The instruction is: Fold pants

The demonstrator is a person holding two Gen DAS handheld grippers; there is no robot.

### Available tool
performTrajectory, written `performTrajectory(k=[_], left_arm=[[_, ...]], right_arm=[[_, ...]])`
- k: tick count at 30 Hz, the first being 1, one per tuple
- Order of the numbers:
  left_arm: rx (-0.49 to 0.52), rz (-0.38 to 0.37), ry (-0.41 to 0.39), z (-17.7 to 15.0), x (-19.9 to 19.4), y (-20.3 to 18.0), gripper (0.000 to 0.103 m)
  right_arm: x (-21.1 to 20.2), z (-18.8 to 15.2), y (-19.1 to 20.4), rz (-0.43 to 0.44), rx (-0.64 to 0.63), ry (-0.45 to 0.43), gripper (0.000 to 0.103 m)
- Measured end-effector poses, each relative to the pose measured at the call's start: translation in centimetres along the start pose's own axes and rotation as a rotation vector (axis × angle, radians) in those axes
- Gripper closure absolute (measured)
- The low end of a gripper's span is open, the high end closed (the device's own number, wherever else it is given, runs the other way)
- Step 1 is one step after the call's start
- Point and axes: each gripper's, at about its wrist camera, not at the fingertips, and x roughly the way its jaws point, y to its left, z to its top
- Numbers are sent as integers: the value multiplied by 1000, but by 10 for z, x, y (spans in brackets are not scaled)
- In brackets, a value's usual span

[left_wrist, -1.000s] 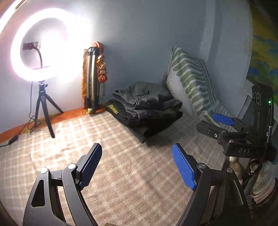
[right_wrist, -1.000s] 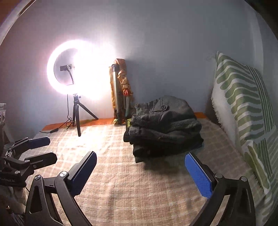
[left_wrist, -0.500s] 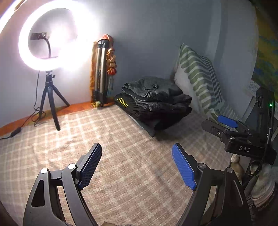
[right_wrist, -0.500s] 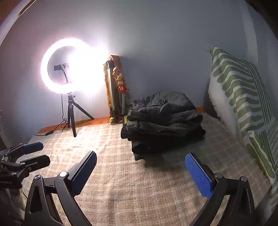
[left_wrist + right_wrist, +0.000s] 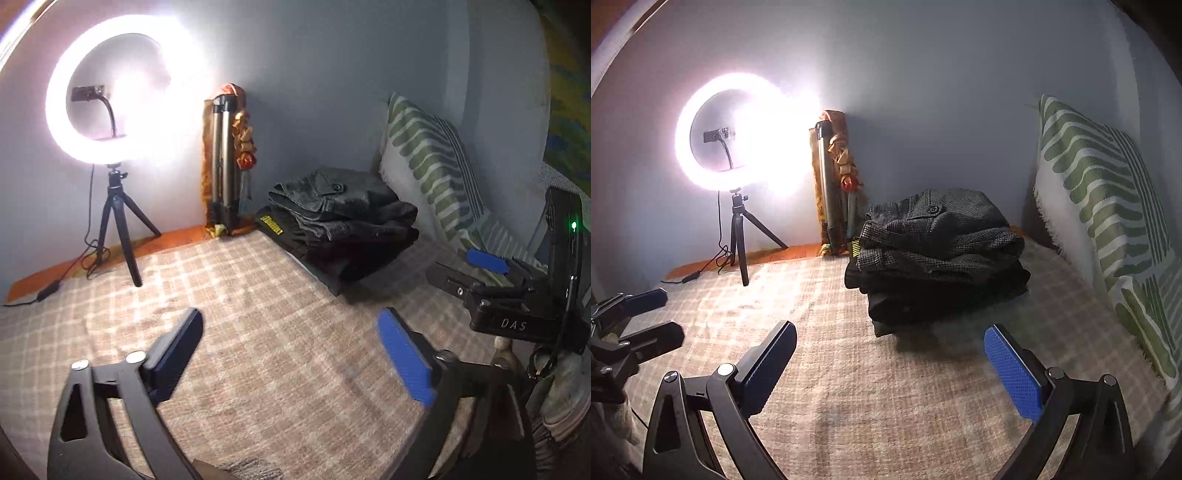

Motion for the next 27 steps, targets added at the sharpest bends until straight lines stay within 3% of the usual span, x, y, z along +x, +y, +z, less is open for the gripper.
performTrajectory(k=[4,8,27], left_arm=[[-5,-3,-32,2,-7,1,4],[28,42,-60,3,-11,-2,4],[28,33,-40,3,-11,-2,3]], right_arm=[[1,0,1,2,-1,-1,0],[1,1,4,4,-2,-4,0],[1,1,6,6,-7,-6,0]])
